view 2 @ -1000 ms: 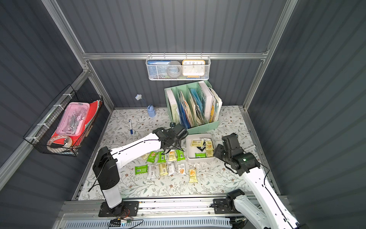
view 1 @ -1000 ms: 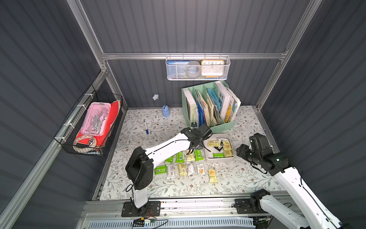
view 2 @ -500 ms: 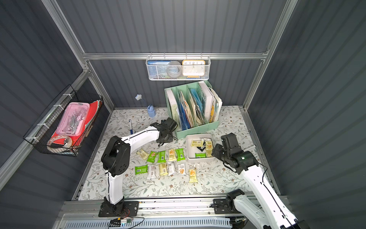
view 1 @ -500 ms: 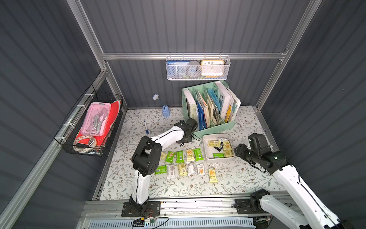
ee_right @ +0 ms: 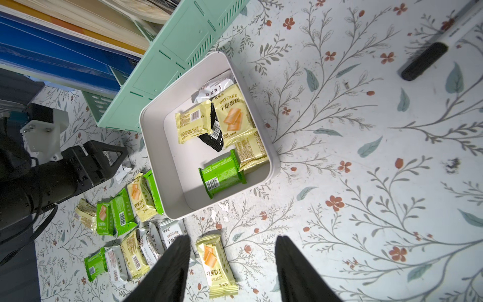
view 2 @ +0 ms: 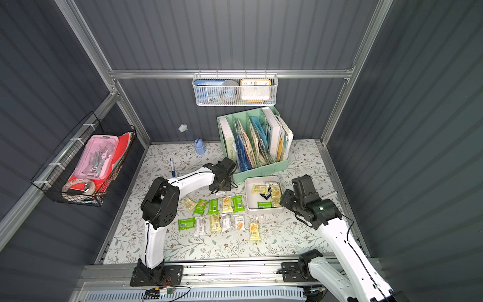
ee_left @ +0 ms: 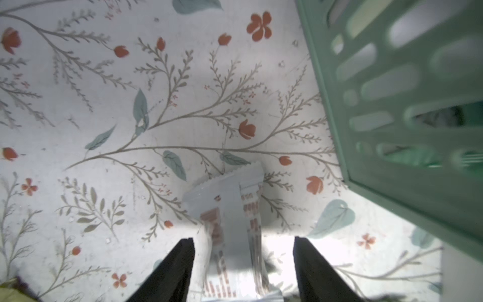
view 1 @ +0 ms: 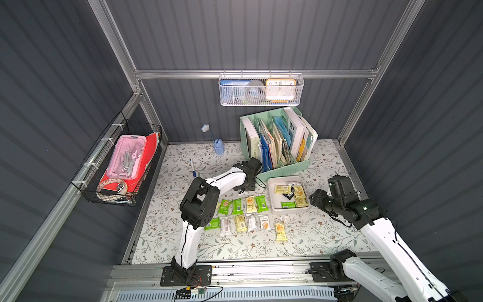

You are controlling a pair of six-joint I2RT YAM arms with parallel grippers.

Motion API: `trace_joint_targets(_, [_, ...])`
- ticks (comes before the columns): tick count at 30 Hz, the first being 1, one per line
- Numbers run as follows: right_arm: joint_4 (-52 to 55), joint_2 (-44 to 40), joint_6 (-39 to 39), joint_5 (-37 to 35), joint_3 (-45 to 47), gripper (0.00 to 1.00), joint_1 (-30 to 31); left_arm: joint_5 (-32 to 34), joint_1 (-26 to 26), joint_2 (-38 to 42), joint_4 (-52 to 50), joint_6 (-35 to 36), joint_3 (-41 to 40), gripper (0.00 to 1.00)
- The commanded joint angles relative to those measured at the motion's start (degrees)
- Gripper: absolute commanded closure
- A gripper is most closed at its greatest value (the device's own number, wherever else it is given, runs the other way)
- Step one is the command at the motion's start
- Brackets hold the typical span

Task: Take the cookies out of the storage box
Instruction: Place the cookie at the center of the board, then pick up the cookie from the storage box.

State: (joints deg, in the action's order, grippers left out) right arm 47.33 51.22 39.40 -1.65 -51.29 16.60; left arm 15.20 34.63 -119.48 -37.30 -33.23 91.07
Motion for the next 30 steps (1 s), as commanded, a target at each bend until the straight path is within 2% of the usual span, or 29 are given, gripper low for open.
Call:
trace_joint_targets(1, [0.81, 2.49, -2.28, 0.11, -2.20, 0.44, -0.16, 0.39, 0.00, 7.63, 0.48, -2.30, 0.70, 0.34])
trace_joint_targets(3, [-0.02, 4.97, -3.52, 1.37, -2.71, 0.45, -0.08, 0.17, -0.05, 12.17, 3.98, -4.90, -1.13, 0.34])
trace_joint_targets(7, [-1.23, 12.35, -6.03, 4.65, -4.91, 0.46, 0.44, -4.09, 0.00, 21.09, 13.82, -14.89, -11.69, 0.34])
trace_joint_targets(14, [-5.02, 26.98, -10.70, 8.13, -11.15, 0.46, 3.18, -4.42, 0.00, 28.65, 22.28, -31.05, -23.71, 0.35])
trace_joint_targets(16, [-3.82, 31.56, -16.25, 6.60, -14.85, 0.46, 4.23, -2.75, 0.00, 30.51, 23.10, -34.72, -26.13, 0.35])
trace_joint_targets(19, [0.22, 37.56, -20.59, -0.56, -19.72, 0.47, 4.58, 0.08, 0.00, 32.68, 21.96, -38.15, -28.61, 0.35])
trace_joint_targets(24, [3.17, 41.60, -22.06, -7.77, -23.56, 0.46, 4.58, 2.43, -0.18, 33.81, 18.05, -40.60, -29.91, 0.35])
trace_joint_targets(30, [6.79, 47.53, -22.26, -8.87, -26.79, 0.45, 4.40, 2.31, -0.61, 33.19, 17.57, -43.10, -30.78, 0.34])
